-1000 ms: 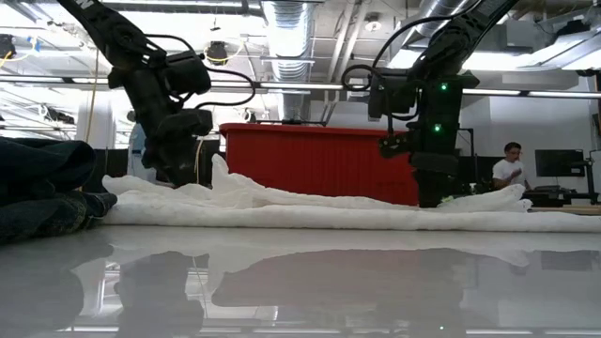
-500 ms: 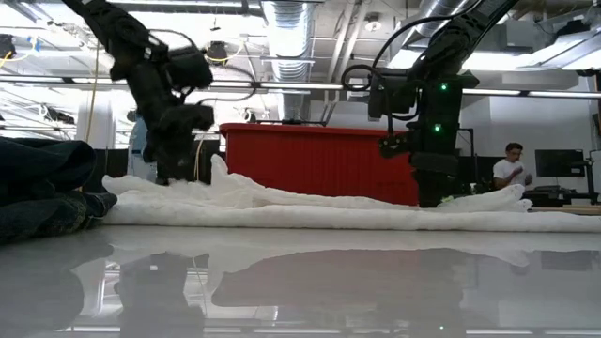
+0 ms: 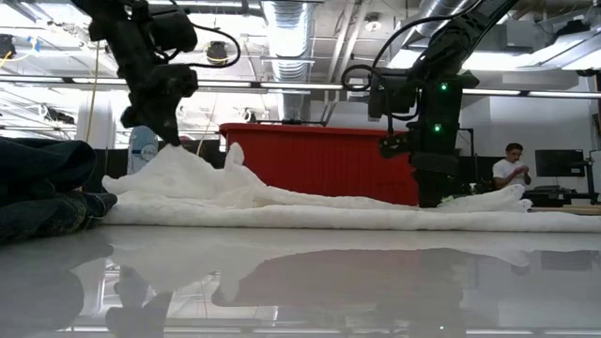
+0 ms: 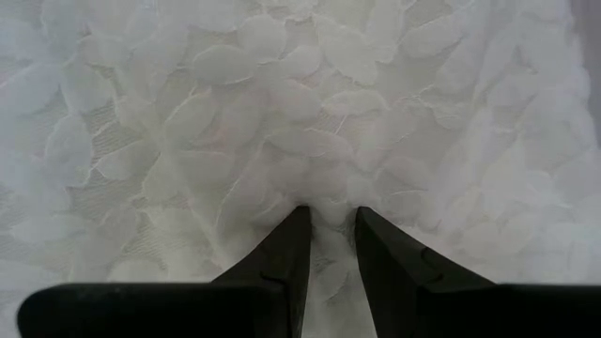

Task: Fold Laundry from Bin
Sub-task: Fold the white dress from the red bin

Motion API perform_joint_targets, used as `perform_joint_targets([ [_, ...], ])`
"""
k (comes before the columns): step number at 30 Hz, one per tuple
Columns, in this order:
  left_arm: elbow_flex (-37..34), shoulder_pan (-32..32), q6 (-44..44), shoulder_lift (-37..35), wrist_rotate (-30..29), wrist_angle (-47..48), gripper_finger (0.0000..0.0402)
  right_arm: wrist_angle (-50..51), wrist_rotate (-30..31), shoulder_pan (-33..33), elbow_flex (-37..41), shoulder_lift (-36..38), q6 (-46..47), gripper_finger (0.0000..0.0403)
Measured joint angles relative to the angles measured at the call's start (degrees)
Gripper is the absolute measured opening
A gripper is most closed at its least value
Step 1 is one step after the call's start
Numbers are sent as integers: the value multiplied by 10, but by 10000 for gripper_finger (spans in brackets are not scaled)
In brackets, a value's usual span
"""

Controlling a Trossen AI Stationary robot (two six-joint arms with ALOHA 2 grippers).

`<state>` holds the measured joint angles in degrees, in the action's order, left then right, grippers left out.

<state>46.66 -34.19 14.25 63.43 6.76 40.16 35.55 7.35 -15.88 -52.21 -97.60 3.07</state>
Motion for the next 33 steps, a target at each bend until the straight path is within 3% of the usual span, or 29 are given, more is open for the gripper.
perform_joint_targets([
  [4,0,30,21,-1,-13,46,0,0,0,0,0,0,0,116],
  [9,0,75,50,7,-78,78,0,0,0,0,0,0,0,116],
  [25,0,136,128,78,-127,95,1,0,0,0,0,0,-5,116],
  [33,0,152,159,73,-176,94,51,-3,-8,0,0,0,-11,116],
])
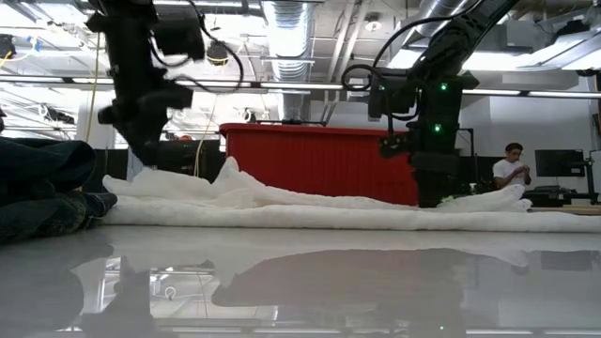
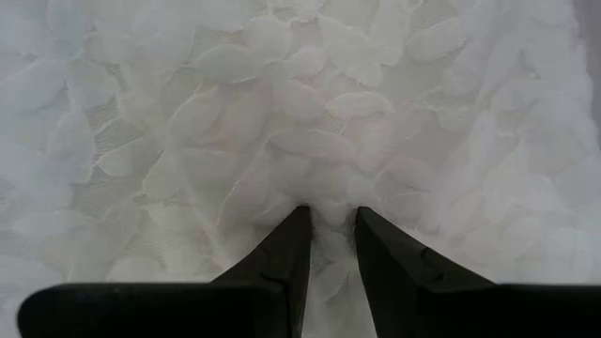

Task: Fold Laundry from Bin
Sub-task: Fold the white dress from the red bin

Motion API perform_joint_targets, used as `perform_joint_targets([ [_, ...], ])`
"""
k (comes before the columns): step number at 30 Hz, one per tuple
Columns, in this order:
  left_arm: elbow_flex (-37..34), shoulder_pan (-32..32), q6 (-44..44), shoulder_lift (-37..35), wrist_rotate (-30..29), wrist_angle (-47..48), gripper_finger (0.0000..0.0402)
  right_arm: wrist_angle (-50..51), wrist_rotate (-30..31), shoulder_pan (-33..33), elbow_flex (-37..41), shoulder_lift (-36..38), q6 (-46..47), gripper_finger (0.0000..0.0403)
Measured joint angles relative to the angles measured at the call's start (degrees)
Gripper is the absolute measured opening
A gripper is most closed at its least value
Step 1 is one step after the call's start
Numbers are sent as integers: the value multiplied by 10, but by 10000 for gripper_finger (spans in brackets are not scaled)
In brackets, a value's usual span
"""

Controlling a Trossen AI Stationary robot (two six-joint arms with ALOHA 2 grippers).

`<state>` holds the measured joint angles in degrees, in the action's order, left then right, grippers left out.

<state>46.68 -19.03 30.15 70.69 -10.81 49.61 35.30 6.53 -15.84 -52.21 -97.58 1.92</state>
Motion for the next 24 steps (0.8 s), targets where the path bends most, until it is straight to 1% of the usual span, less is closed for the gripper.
perform_joint_targets([
  [4,1,0,41,-58,-6,1,82,-24,-25,0,0,0,-10,116],
  [10,1,0,80,-128,-2,19,118,-25,-28,0,-18,32,-2,116],
  [14,1,11,85,-158,0,16,127,-32,-25,-7,-29,83,-4,116],
  [19,1,36,89,-176,-15,4,128,-54,-31,-17,-28,114,19,116],
  [20,1,43,88,-178,-21,1,128,-61,-16,-19,-29,117,36,116],
  [22,1,55,86,-178,-38,-3,128,-58,37,-25,-30,110,77,111],
  [24,0,62,87,-176,-50,-2,128,-46,45,-40,-28,89,86,103],
])
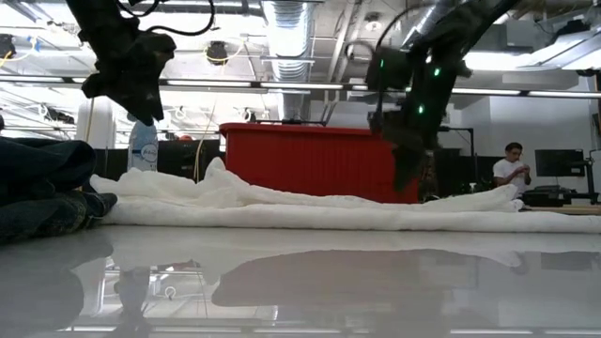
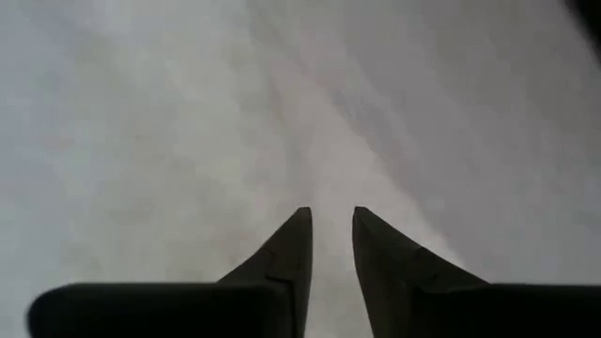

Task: Fold Laundry from Bin
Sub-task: Fold the white dress from the red bin

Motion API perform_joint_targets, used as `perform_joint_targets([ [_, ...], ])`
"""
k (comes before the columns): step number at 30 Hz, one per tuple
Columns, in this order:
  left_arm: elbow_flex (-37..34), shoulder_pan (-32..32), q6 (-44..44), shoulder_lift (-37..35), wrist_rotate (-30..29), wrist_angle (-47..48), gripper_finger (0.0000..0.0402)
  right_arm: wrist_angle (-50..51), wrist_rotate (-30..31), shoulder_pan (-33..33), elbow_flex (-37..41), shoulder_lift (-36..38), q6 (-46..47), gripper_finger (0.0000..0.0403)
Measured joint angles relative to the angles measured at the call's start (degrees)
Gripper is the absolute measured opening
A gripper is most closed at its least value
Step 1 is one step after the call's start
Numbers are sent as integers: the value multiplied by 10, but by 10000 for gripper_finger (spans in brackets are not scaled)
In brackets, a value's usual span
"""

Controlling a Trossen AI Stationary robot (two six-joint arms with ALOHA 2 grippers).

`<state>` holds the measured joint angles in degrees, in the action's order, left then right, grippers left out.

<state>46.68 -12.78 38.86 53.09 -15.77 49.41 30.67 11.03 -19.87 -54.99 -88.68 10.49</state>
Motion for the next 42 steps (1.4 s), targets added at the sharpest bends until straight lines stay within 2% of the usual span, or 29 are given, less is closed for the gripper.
perform_joint_targets([
  [3,0,7,-1,6,-1,2,128,-1,-32,-18,-1,-31,4,77],
  [6,0,11,-3,12,-6,4,128,2,-18,-31,-1,-67,2,29],
  [8,-1,12,-2,17,-17,7,128,-7,-9,-37,-1,-88,1,14],
  [12,0,12,-9,32,-43,15,128,-9,-6,-55,-4,-104,11,22],
  [16,0,12,-25,58,-58,7,128,1,23,-64,-3,-101,26,13],
  [23,0,12,-67,138,-53,-35,128,52,56,-125,-2,-95,60,21],
  [27,-1,11,-64,180,-56,-69,128,48,37,-149,-2,-88,41,28],
  [36,0,11,-20,155,-64,-133,128,28,31,-147,-6,2,15,29],
  [39,-1,13,30,131,-91,-135,128,1,-25,-145,-6,37,-10,36],
  [42,-38,24,39,98,-83,-211,128,-60,-137,-138,-6,54,-13,56],
])
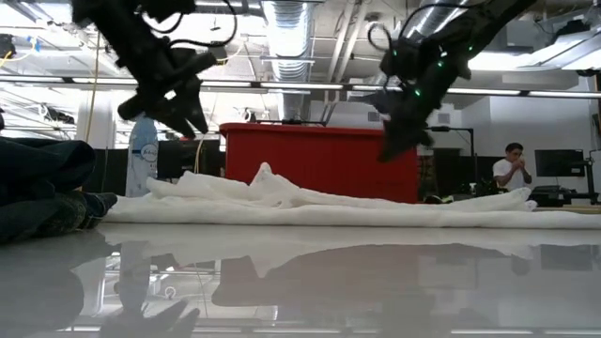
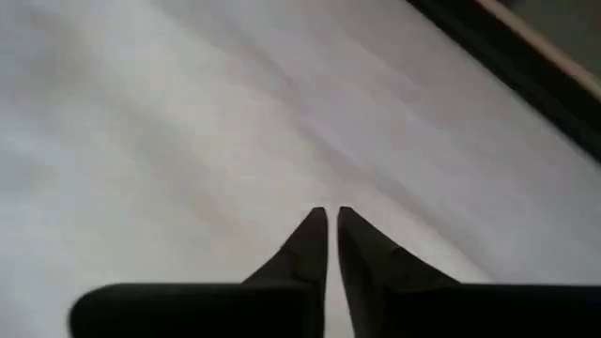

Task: Fold Laundry from Bin
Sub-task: Fold the white dress from the red bin

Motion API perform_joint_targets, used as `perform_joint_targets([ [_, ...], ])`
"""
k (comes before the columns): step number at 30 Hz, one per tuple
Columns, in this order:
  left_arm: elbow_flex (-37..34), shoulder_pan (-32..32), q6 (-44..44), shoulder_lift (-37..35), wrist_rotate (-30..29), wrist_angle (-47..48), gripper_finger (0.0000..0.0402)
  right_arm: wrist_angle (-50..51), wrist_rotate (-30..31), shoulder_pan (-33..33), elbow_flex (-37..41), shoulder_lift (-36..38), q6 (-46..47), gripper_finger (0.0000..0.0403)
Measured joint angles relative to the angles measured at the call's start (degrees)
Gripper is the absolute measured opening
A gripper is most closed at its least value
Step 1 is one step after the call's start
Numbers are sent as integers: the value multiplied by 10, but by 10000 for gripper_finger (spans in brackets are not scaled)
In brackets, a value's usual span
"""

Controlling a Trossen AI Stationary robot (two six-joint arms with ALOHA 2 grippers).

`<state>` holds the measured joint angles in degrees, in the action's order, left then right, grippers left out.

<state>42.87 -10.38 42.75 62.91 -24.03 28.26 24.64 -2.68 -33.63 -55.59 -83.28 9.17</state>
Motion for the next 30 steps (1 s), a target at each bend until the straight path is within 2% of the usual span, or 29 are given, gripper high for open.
perform_joint_targets([
  [2,-50,10,22,-24,24,-75,128,-61,-58,12,0,0,16,78],
  [4,-95,18,46,-50,30,-144,128,-121,-81,32,0,-6,34,104],
  [7,-139,24,55,-99,27,-200,128,-201,-81,67,-1,-25,58,149],
  [10,-155,27,56,-141,22,-194,128,-257,-46,109,-22,-62,60,187],
  [13,-157,28,56,-173,13,-189,128,-254,-18,143,-68,-111,31,207],
  [22,-158,29,51,-219,-19,-118,128,-159,-33,190,-228,-248,29,208],
  [30,-158,41,49,-214,-17,-106,128,-129,-17,193,-276,-304,45,207],
])
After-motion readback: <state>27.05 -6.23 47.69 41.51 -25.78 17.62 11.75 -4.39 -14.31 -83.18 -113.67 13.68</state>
